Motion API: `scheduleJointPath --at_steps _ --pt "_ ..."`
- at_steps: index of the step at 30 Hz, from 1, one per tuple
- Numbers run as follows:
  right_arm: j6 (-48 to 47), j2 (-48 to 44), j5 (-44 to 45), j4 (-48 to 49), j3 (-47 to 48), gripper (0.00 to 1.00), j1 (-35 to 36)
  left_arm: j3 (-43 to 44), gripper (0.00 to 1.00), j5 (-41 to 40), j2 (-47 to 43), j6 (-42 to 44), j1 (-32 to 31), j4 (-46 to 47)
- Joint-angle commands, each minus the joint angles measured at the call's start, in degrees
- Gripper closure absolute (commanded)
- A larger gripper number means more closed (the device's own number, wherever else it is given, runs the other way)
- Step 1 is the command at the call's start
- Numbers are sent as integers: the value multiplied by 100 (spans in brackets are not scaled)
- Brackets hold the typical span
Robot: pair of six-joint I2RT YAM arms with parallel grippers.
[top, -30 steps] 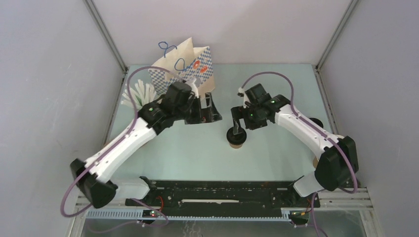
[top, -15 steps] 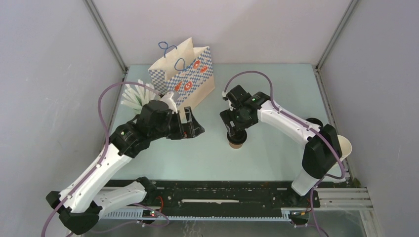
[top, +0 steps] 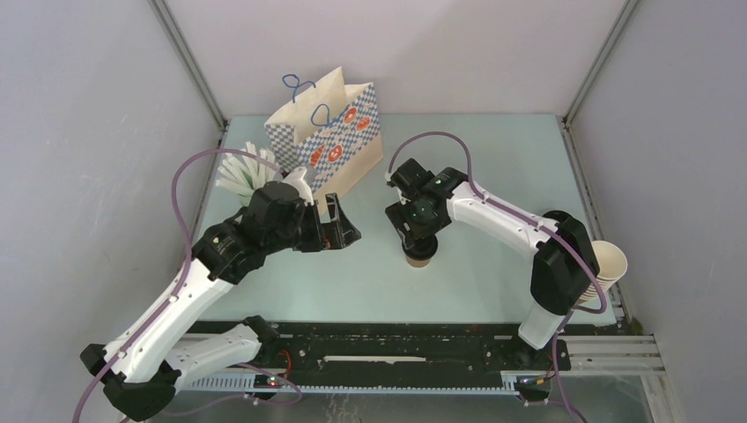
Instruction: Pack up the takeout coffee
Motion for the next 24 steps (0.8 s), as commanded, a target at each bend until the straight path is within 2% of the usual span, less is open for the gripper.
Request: scheduleJointPath --at_steps 1,12,24 --pt "119 36 205 -22 142 18 134 32 0 -34 -33 6 2 16" --pt "126 67 346 21 108 16 178 73 0 -8 -33 -33 2 47" --pt "121 48 394 93 69 26 190 132 0 30 2 -7 2 53"
